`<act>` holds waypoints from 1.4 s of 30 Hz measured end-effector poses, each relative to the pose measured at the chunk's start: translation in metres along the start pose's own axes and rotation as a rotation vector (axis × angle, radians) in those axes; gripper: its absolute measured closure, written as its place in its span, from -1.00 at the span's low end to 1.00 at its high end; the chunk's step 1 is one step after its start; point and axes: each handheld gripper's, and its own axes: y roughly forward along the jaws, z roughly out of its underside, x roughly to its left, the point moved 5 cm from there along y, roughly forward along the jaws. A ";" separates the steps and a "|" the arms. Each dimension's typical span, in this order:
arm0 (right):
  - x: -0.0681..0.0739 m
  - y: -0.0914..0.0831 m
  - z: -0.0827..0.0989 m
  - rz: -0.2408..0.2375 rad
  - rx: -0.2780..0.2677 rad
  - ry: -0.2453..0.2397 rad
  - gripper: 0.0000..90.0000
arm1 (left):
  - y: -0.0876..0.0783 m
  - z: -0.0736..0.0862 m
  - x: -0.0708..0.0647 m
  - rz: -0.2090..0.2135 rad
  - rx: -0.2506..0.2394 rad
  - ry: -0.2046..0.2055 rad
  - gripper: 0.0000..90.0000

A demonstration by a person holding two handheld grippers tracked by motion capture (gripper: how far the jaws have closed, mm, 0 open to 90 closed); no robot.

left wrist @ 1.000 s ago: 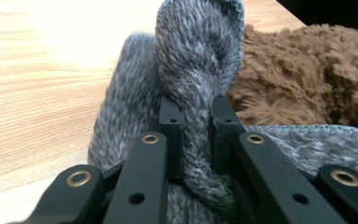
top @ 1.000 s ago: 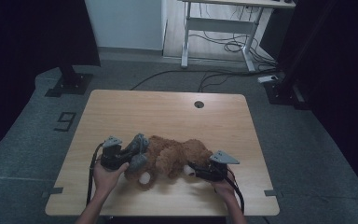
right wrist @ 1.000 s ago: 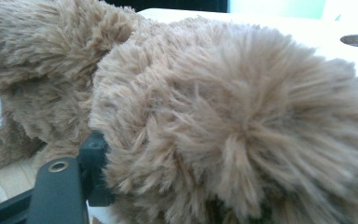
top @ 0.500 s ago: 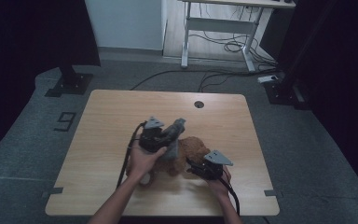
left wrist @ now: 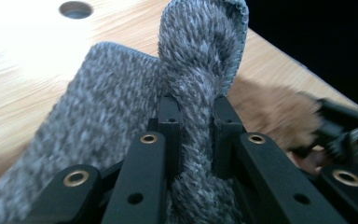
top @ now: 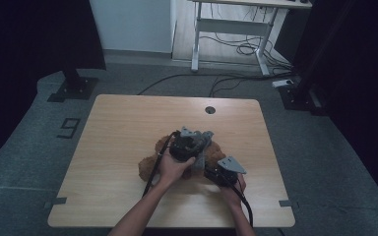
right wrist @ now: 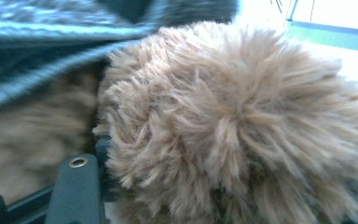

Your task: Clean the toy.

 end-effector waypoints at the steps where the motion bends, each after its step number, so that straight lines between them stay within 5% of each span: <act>1: 0.000 0.000 0.000 0.000 -0.001 -0.003 -0.19 | -0.004 0.002 0.005 -0.006 -0.005 -0.010 0.72; 10: 0.001 -0.001 0.000 -0.012 0.000 -0.006 -0.19 | -0.048 0.025 0.055 -0.069 -0.067 -0.093 0.73; 24: 0.001 -0.003 0.001 -0.038 0.000 0.002 -0.20 | -0.073 0.063 0.088 -0.106 -0.091 -0.161 0.73; 31: 0.001 -0.007 0.002 -0.064 0.012 0.008 -0.23 | -0.076 0.082 0.092 -0.095 -0.103 -0.188 0.73; 38: 0.001 -0.010 0.004 -0.078 0.017 0.005 -0.23 | -0.078 0.114 0.112 -0.115 -0.028 -0.233 0.74; 42: 0.000 -0.011 0.005 -0.078 0.019 0.010 -0.23 | -0.068 0.141 0.116 -0.150 0.064 -0.195 0.74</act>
